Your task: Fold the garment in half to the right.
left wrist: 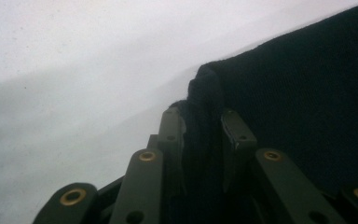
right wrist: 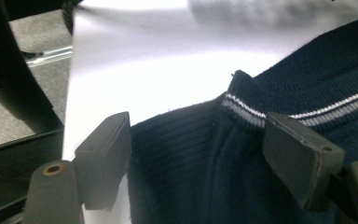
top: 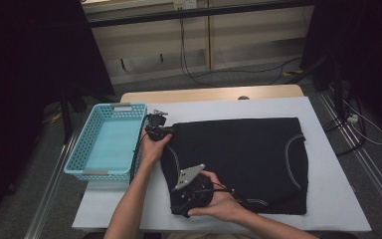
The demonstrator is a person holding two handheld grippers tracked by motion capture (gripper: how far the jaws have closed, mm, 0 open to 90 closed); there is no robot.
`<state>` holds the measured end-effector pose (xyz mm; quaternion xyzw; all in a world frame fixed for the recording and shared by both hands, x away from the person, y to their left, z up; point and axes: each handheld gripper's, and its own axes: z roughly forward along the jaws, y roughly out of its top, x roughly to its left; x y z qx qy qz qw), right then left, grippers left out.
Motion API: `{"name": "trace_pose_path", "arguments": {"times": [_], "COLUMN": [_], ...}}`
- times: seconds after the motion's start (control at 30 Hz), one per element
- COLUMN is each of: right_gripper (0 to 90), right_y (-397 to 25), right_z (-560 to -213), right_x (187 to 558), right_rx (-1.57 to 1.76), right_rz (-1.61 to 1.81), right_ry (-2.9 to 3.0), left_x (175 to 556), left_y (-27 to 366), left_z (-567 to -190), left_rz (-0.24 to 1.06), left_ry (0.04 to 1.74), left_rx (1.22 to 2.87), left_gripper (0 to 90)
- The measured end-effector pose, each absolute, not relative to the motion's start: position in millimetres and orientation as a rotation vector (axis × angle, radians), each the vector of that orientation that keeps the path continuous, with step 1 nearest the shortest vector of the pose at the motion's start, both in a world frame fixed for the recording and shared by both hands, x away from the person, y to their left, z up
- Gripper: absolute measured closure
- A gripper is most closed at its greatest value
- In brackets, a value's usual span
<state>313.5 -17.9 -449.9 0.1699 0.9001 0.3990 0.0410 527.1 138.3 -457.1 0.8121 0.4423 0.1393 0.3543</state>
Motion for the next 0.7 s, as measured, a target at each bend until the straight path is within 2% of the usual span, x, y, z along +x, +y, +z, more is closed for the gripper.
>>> {"name": "trace_pose_path", "arguments": {"times": [0.43,0.7], "right_gripper": [19.3,22.6], "right_y": [5,10], "right_z": [-457,-459], "right_x": [313,312], "right_rx": [0.587,0.585], "right_rz": [1.131,1.086], "right_ry": [2.73,2.711], "left_x": [528,528], "left_y": [138,138], "left_z": [-457,-457], "left_rz": [0.358,0.364], "left_ry": [1.143,1.147], "left_rx": [2.1,2.096], "left_gripper": [72.9,72.9]}}
